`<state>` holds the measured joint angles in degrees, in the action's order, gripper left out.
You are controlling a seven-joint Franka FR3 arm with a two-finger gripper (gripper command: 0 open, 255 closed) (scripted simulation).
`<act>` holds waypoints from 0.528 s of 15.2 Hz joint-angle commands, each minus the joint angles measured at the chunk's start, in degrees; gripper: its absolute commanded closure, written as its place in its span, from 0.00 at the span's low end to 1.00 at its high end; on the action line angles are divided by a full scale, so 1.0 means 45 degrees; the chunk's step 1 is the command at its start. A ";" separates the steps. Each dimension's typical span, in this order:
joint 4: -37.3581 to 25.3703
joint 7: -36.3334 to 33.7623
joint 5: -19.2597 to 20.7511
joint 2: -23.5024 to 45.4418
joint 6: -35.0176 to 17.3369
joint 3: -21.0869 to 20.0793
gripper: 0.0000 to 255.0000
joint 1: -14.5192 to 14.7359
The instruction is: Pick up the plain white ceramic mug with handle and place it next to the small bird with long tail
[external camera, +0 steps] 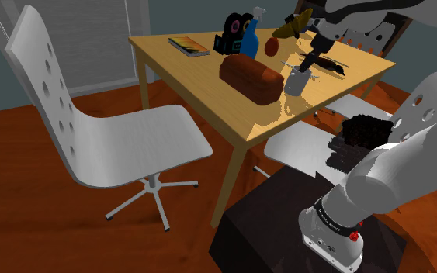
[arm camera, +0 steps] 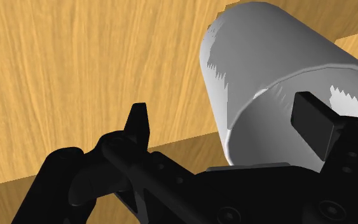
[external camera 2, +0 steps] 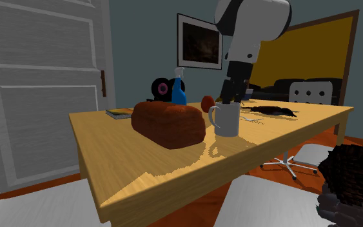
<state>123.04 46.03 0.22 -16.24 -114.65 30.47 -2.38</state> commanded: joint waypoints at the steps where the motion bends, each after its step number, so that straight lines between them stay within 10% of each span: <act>1: 0.0035 0.0009 -0.0005 0.0010 -0.0049 0.0006 0.00 0.0000; 6: 0.0032 0.0009 -0.0006 0.0011 -0.0045 0.0006 0.00 0.0001; 7: 0.0032 0.0009 -0.0006 0.0011 -0.0045 0.0006 1.00 0.0001; 8: 0.0032 0.0009 -0.0006 0.0011 -0.0045 0.0006 1.00 0.0001</act>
<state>123.18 46.07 0.20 -16.19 -114.86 30.49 -2.38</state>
